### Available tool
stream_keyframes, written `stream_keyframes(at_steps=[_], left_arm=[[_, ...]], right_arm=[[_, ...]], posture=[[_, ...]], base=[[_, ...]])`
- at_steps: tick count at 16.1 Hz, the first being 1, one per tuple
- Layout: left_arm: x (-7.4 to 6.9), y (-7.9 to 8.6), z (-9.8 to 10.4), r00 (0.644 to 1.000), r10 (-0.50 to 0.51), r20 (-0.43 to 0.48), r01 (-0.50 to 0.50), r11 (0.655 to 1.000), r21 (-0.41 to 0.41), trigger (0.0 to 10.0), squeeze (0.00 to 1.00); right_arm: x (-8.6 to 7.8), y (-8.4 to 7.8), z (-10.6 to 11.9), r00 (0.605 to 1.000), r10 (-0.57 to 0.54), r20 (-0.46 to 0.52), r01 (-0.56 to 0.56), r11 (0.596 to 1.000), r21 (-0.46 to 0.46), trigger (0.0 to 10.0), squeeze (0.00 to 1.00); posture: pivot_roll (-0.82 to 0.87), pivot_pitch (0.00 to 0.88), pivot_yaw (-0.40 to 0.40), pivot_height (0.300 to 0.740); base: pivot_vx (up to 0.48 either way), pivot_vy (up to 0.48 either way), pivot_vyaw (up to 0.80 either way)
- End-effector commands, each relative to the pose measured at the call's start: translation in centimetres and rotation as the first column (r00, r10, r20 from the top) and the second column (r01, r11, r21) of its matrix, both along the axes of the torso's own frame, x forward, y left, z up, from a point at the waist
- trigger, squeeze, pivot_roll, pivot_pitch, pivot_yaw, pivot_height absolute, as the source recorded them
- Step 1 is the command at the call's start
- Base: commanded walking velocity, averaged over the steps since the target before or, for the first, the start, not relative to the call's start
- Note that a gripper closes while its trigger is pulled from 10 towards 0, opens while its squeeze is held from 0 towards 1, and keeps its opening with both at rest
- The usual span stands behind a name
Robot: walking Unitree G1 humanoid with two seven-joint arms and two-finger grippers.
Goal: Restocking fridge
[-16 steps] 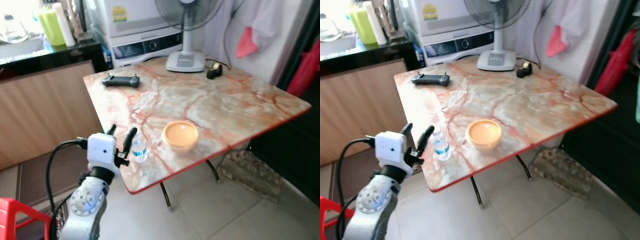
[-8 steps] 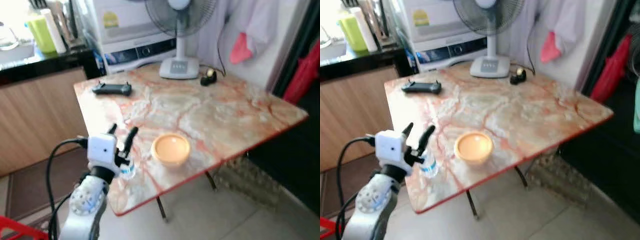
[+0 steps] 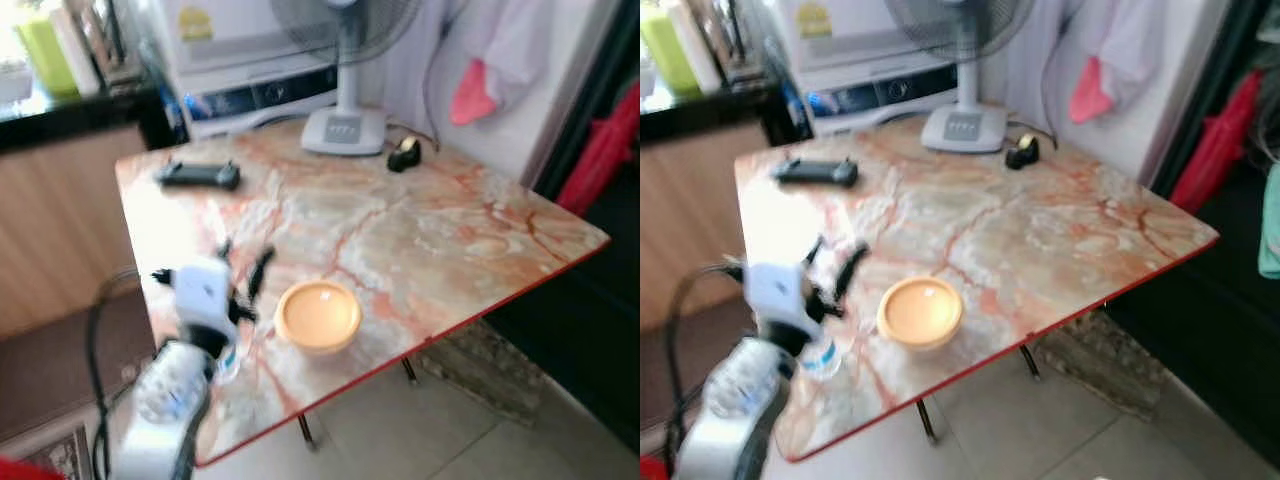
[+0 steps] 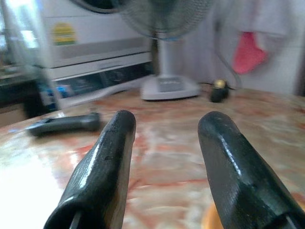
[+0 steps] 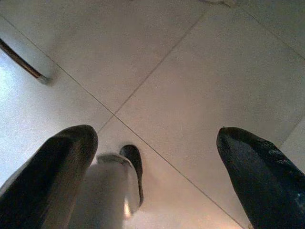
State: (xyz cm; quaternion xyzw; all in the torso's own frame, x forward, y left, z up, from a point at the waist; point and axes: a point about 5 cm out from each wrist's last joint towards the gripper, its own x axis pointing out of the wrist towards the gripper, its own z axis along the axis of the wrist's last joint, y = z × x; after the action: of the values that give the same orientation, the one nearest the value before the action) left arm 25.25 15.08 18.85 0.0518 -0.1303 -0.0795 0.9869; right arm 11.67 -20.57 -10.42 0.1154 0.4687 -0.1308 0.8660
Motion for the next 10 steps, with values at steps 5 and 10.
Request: stream_keyframes(at_steps=[5,10], left_arm=[[1.0,0.8,3.1,0.996,0.036,-0.086,-0.036,0.999,-0.007,10.0,0.00],[0.5,0.0,2.8,0.884,-0.103,-0.457,0.154,0.985,0.075,10.0,0.00]], right_arm=[[-0.3,0.6,-0.2,1.000,0.005,-0.016,-0.005,1.000,0.021,10.0,0.00],[-0.2,1.0,-0.3,0.999,0.027,-0.026,-0.026,0.999,0.033,10.0,0.00]], posture=[[0.20,0.000,-0.020,0.740],[0.22,0.000,-0.017,0.740]], base=[[0.000,0.000,0.00],[0.000,0.000,0.00]])
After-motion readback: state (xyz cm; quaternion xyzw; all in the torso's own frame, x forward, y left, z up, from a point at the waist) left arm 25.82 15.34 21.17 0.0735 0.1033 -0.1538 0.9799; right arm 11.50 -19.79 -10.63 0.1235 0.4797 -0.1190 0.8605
